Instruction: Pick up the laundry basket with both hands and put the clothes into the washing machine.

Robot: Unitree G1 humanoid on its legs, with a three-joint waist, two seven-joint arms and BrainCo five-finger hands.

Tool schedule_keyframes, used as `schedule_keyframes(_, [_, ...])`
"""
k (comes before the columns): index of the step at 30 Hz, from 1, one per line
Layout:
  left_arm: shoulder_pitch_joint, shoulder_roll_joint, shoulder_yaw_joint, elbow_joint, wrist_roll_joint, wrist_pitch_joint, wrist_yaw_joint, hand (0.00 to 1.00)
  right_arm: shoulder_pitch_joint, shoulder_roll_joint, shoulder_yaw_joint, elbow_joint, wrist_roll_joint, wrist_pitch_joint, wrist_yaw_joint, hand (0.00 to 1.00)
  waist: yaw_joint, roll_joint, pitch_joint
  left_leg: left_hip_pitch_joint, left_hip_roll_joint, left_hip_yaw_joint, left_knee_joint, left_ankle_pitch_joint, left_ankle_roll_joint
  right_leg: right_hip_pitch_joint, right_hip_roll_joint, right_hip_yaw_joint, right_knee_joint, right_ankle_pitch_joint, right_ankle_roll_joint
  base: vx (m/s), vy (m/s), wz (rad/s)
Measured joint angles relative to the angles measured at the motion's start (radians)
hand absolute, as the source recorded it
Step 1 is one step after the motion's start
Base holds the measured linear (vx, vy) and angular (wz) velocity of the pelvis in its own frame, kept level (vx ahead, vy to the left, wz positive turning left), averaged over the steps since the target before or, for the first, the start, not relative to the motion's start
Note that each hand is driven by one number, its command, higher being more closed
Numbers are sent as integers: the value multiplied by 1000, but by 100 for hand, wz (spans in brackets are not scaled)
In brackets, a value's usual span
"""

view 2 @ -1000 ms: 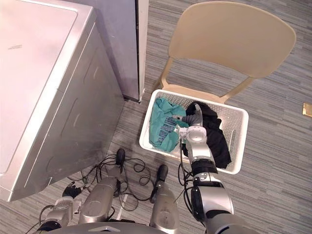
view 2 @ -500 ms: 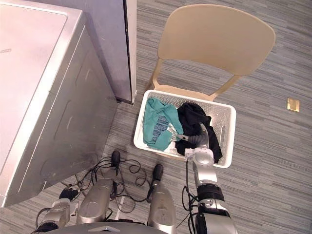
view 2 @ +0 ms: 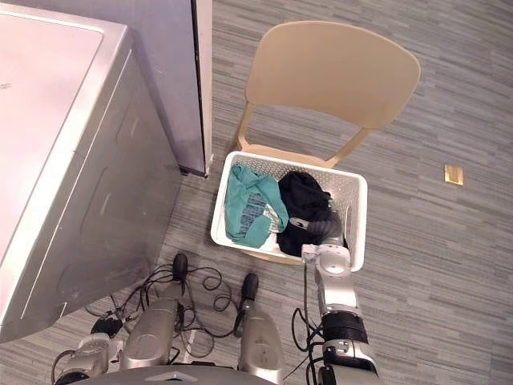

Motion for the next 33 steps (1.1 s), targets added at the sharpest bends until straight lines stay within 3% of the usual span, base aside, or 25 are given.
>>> schedule_keyframes(8, [13,-1,6,0,30,-1,-4,0,-54,-16,143,-17,-53,-22,71,0,19,-14,-17,1,-5,-43,0,0,0,34,-5,-45,-15,-3,2,32,-21,16])
schedule_keyframes(18, [36,0,3,0,46,-12,-24,0,-291,-220,367,157,-164,-44,146,0,34,-15,-16,-15,-6,-54,0,10,9,22,-4,-55,-14,-3,3,5,-5,2])
schedule_keyframes(24, [36,3,-8,0,40,-24,-23,0,-425,-278,466,302,-218,-42,152,0,53,-19,-12,-34,-3,-68,0,15,10,7,0,-63,-7,-3,-2,25,-33,4])
schedule_keyframes(33, [36,21,-46,-2,23,-31,-21,0,-551,-319,522,351,-275,-42,153,0,68,-17,29,-65,2,-71,-1,25,10,-33,2,-65,18,-12,-17,10,-14,1])
